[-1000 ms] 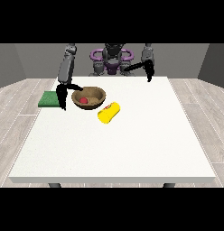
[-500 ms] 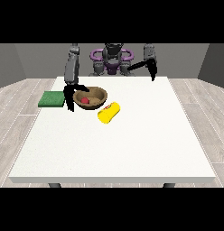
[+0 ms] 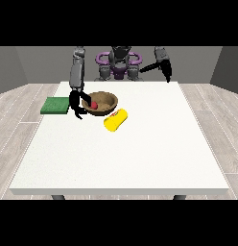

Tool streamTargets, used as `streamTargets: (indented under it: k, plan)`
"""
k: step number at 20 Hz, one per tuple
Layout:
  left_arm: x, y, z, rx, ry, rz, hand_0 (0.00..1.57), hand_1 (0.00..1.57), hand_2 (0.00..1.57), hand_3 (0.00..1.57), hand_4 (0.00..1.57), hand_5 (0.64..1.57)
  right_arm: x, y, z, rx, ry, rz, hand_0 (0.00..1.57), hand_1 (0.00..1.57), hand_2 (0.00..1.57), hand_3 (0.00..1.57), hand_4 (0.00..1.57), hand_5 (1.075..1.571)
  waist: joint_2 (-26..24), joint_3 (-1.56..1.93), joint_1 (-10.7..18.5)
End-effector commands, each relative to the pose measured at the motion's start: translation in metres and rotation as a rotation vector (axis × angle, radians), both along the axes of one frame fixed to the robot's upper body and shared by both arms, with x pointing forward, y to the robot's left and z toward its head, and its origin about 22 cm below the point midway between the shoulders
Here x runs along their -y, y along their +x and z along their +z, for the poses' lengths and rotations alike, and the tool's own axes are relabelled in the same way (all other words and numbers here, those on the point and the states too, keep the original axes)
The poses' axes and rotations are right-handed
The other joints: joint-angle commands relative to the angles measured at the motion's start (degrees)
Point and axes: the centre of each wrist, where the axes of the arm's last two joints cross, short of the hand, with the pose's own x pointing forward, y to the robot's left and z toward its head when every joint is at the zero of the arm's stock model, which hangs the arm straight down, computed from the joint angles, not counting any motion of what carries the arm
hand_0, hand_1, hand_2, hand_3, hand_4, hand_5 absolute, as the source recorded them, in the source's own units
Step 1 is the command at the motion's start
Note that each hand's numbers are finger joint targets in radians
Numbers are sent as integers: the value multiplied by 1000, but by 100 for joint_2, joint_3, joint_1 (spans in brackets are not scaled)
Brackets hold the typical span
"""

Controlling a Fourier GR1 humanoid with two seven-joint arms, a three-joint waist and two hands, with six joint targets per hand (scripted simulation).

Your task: Pick the cup and pour the ball into the bowl, then pick the bowl and place it on the pad

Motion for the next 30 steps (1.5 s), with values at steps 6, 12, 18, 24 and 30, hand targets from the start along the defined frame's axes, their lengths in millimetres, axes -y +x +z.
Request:
streamTargets:
  k: [6,12,18,24,30]
  plan:
    - [-44,0,-33,-101,-47,78,0,0,0,0,0,1570,-29,7,-3,-277,-105,-16,1571,1571,1571,1571,1026,1555,-570,129,-285]
    - [-79,-3,-43,-120,-54,102,0,0,0,0,0,1571,-13,30,39,-292,-87,21,1571,1571,1571,1571,1046,1553,-702,131,-471]
    - [-68,5,-30,-77,-60,161,0,0,0,0,0,1570,44,37,92,-235,-76,27,1571,1571,1571,1571,1060,1562,-518,134,-755]
    - [-54,-9,-27,7,-47,113,0,0,0,0,0,1567,115,7,98,-137,27,-62,1571,1571,1571,1571,1074,1563,75,140,-466]
    - [-61,-9,-58,19,-45,180,0,0,0,0,0,1565,115,-3,84,-140,21,6,1571,1571,1571,1571,1074,1563,115,135,-951]
